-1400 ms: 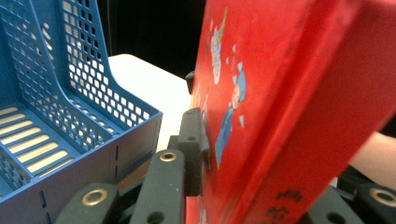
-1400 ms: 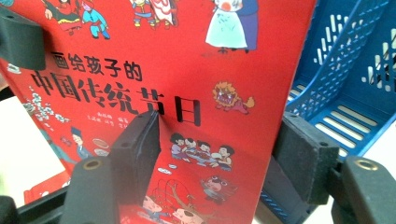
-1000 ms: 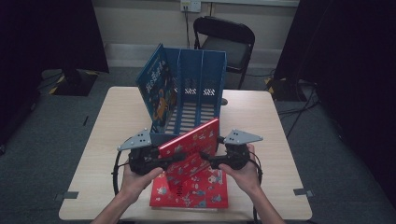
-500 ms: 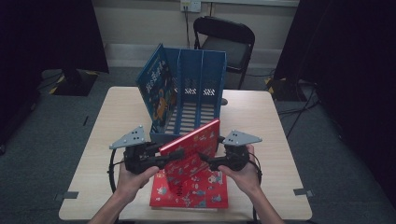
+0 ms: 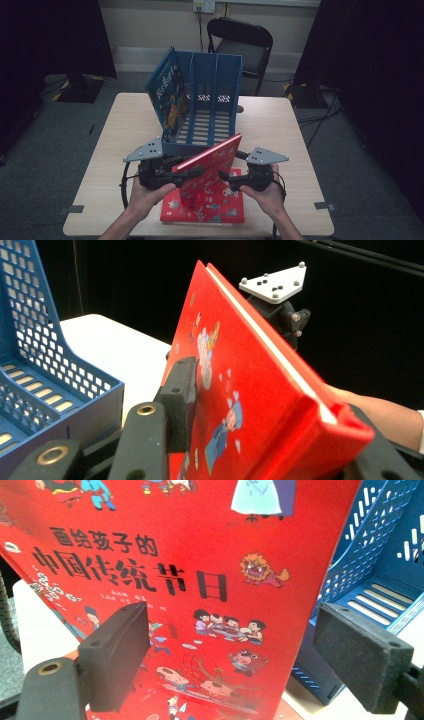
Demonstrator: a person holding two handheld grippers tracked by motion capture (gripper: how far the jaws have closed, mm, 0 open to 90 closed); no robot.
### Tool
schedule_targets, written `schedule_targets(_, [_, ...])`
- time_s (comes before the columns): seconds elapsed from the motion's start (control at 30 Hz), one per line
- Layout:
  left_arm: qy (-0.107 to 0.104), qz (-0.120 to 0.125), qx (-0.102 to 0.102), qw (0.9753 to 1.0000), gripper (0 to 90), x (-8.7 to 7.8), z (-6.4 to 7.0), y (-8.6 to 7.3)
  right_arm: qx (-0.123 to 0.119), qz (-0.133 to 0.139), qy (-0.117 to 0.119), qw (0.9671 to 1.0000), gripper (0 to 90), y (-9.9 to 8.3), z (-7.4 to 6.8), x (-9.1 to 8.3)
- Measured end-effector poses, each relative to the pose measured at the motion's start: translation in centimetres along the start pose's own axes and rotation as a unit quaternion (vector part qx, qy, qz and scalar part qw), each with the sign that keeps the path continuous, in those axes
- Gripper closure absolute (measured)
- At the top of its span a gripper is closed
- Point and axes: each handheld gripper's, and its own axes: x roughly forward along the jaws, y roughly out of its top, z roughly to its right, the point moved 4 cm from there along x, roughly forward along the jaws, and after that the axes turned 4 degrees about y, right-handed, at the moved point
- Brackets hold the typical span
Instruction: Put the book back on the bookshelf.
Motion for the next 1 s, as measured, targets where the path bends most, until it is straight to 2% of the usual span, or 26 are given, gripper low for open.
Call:
schedule_targets(0.2, [-0.011, -0.009, 0.006, 0.9999, 51.1, 0.3, 0.9, -0.1, -0.006, 0.004, -0.001, 1.0, 14.2, 0.3, -0.5, 0.1])
schedule_targets(0.33, [-0.017, -0.004, -0.001, 0.9998, 49.4, 0.2, 1.0, 0.3, -0.011, 0.002, -0.001, 0.9999, 13.9, 0.3, -0.6, 0.1])
schedule_targets(0.4, [-0.02, 0.003, -0.007, 0.9998, 49.6, 0.1, 1.0, 0.6, -0.009, 0.003, 0.0, 1.0, 13.9, 0.3, -0.6, 0.2])
schedule_targets(0.57, [-0.03, 0.01, -0.001, 0.9995, 48.2, -0.2, 1.3, 1.7, -0.012, 0.001, -0.001, 0.9999, 13.9, 0.2, -0.7, 0.0])
schedule_targets(0.63, [-0.027, 0.014, -0.001, 0.9995, 46.4, -0.5, 1.2, 2.2, -0.014, 0.001, 0.0, 0.9999, 13.9, 0.2, -0.7, -0.1])
schedule_targets(0.8, [-0.028, 0.038, -0.009, 0.9988, 47.3, -2.0, 0.5, 3.3, -0.014, 0.002, 0.0, 0.9999, 13.9, 0.1, -0.7, -0.1])
schedule_targets(0.87, [-0.016, 0.038, -0.013, 0.9991, 48.9, -2.7, -0.2, 3.4, -0.015, 0.002, 0.0, 0.9999, 13.9, 0.1, -0.7, -0.1])
schedule_targets(0.9, [0.0, 0.032, -0.014, 0.9994, 49.9, -2.9, -0.7, 3.3, -0.015, 0.002, 0.0, 0.9999, 13.9, 0.1, -0.7, -0.1])
schedule_targets(0.97, [0.036, 0.007, -0.021, 0.9991, 50.3, -3.1, -1.8, 2.6, -0.015, 0.002, 0.0, 0.9999, 13.9, 0.2, -0.7, -0.1])
schedule_targets(1.0, [0.038, -0.001, -0.024, 0.999, 51.2, -3.1, -2.3, 2.1, -0.015, 0.001, -0.001, 0.9999, 13.9, 0.2, -0.7, -0.1])
